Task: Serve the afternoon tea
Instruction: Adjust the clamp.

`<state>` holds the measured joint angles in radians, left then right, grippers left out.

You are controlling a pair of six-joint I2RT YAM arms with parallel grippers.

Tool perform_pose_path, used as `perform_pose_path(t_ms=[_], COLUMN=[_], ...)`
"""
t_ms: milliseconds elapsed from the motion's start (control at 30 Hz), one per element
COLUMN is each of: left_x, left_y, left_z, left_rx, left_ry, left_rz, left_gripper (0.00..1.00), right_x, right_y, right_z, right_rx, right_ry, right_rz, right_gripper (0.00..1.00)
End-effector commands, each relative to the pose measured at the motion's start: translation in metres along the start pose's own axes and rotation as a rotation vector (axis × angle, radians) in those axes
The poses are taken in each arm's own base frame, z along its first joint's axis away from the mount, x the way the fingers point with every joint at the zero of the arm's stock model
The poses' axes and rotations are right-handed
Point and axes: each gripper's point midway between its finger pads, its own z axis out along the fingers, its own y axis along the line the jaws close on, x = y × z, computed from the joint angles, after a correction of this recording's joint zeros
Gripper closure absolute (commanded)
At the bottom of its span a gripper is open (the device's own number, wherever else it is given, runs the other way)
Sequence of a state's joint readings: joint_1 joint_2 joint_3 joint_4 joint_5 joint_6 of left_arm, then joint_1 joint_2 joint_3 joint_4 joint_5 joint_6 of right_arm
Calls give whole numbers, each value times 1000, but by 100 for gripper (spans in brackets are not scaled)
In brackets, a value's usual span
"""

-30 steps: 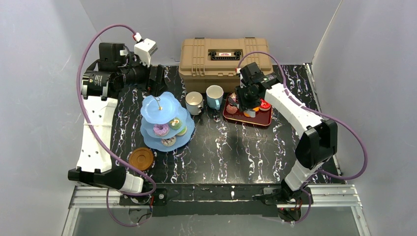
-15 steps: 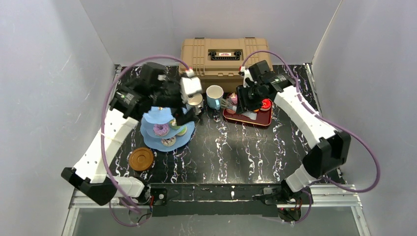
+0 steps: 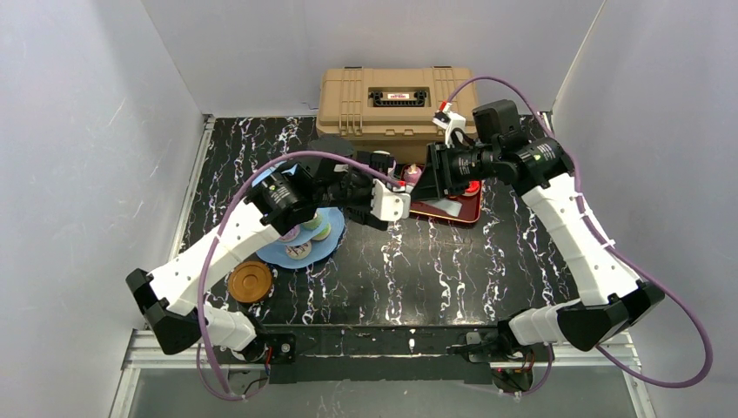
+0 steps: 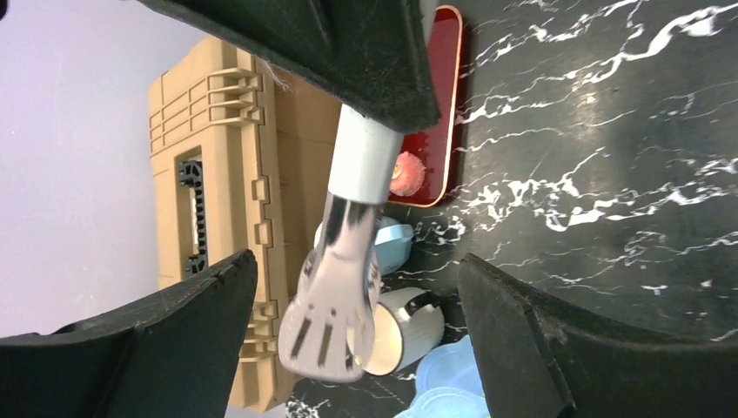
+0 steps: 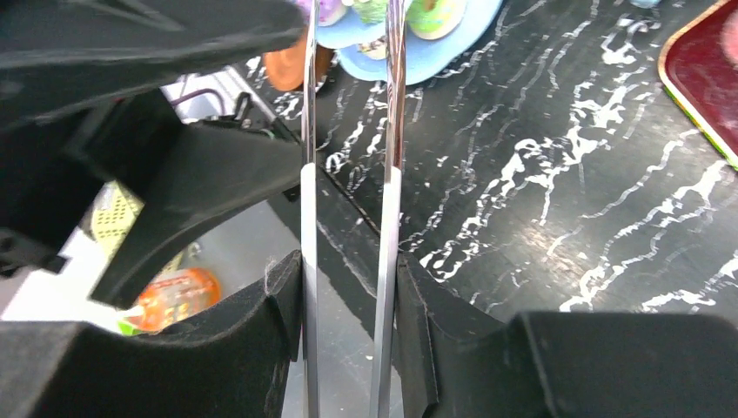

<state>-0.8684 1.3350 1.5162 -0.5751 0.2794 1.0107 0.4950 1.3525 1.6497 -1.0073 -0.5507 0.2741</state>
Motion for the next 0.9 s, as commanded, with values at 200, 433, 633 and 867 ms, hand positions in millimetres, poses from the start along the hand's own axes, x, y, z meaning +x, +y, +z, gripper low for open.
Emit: perform_pose_path(t_ms=[200,433,633,867], left_x=[15,17,26,36], left_y=[9,31,30,49], left_z=[19,10,-10,-28], left_rx=[-65,-180,-275,-478], left_ry=[45,84,139,172], left_rz=[171,44,-264,-513], left_gripper=[51,100,100,100], right_x=[-26,-43,-97,-126], right_y=[54,44,29,34], right_z=[-12,-6,-36,-70], right_rx=[-256,-195,29,84], right_ry=[-76,-132,-367,-590], right_rz=[-49,-18,-60,-44], right_gripper=[99,71,3,2])
